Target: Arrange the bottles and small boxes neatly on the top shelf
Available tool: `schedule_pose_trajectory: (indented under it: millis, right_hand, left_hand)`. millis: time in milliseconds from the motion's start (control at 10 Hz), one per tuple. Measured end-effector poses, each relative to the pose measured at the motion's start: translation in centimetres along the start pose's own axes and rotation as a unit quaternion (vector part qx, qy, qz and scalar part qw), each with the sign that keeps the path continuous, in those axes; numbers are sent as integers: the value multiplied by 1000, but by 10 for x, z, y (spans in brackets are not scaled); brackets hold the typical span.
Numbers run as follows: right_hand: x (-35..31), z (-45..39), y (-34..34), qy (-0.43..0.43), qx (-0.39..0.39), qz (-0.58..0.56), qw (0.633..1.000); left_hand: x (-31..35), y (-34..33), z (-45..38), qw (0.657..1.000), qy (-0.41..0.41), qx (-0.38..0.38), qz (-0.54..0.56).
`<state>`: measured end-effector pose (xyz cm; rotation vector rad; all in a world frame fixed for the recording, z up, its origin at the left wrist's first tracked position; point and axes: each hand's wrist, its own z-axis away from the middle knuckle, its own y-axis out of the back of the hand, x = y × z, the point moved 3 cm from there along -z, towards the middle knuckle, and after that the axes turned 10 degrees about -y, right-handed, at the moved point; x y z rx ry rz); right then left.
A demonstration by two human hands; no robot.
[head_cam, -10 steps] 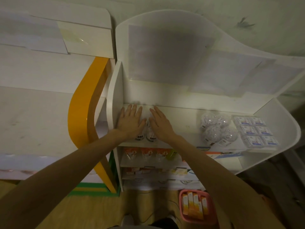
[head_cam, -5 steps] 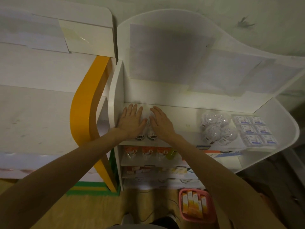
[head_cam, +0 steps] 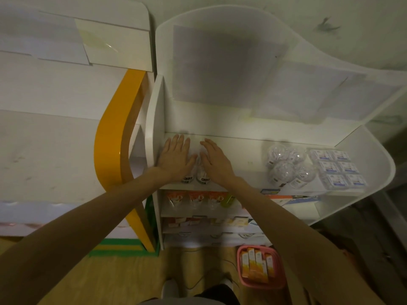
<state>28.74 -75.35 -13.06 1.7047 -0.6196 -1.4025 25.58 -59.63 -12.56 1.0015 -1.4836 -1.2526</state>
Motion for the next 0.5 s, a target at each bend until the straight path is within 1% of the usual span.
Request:
schedule_pose_trajectory:
  millis: [100, 200, 300, 400, 500]
  right_hand:
    - [1, -2, 0, -5, -12, -2, 1000]
    - [1, -4, 0, -16, -18, -32, 999]
    - [0, -3, 9, -32, -7, -88, 996]
    - [5, -1, 19, -22, 21, -76, 997]
    - [22, 7, 41, -31, 58, -70, 995]
  left_hand:
    - [1, 3, 1, 1000, -5, 5, 13]
    - [-1, 7, 0, 998, -1, 29, 51]
    - [2, 18, -3, 997, 0, 40, 66]
    - [9, 25, -10, 996, 3, 41, 77]
    - [23, 37, -22, 994, -12, 58, 97]
